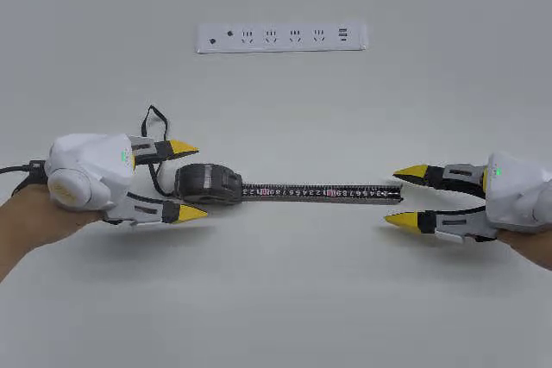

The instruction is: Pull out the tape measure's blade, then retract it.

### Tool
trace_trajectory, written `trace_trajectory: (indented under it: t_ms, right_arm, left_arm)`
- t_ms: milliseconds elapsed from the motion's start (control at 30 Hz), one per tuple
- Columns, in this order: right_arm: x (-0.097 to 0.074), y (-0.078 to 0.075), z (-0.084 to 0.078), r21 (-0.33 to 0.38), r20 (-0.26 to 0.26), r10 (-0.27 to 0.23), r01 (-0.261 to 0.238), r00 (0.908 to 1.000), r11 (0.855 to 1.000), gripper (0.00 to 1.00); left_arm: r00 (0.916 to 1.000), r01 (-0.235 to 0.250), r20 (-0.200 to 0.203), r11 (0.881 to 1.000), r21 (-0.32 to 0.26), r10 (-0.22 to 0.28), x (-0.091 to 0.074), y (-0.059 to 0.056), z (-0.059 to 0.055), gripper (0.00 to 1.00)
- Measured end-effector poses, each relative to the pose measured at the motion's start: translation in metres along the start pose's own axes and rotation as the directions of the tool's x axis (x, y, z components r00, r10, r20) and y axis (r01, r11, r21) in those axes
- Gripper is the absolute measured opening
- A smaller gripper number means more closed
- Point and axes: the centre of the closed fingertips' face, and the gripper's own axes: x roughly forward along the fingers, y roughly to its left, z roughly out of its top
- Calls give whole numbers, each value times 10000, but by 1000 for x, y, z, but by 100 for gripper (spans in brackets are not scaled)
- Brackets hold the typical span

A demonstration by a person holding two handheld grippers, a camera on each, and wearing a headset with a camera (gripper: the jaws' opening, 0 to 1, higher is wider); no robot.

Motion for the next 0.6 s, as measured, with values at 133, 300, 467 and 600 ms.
trace_trajectory:
  t_ms: [133,300,467,600]
  right_arm:
    - [-2,-1,7,326,302,-397,387,9988,9987,41]
    - [-5,1,18,667,612,-776,735,9951,9951,42]
    - [-7,5,22,928,676,-1018,954,9925,9911,44]
    - [-12,7,23,1185,574,-1233,1159,9907,9862,46]
  left_arm:
    - [9996,-283,15,9992,-289,283,-4,1,-1,55]
    - [9969,-698,317,9943,-811,726,-12,3,2,57]
    - [9941,-933,458,9899,-1064,986,-18,-1,8,60]
    - [9901,-1208,550,9832,-1365,1293,-23,-1,13,61]
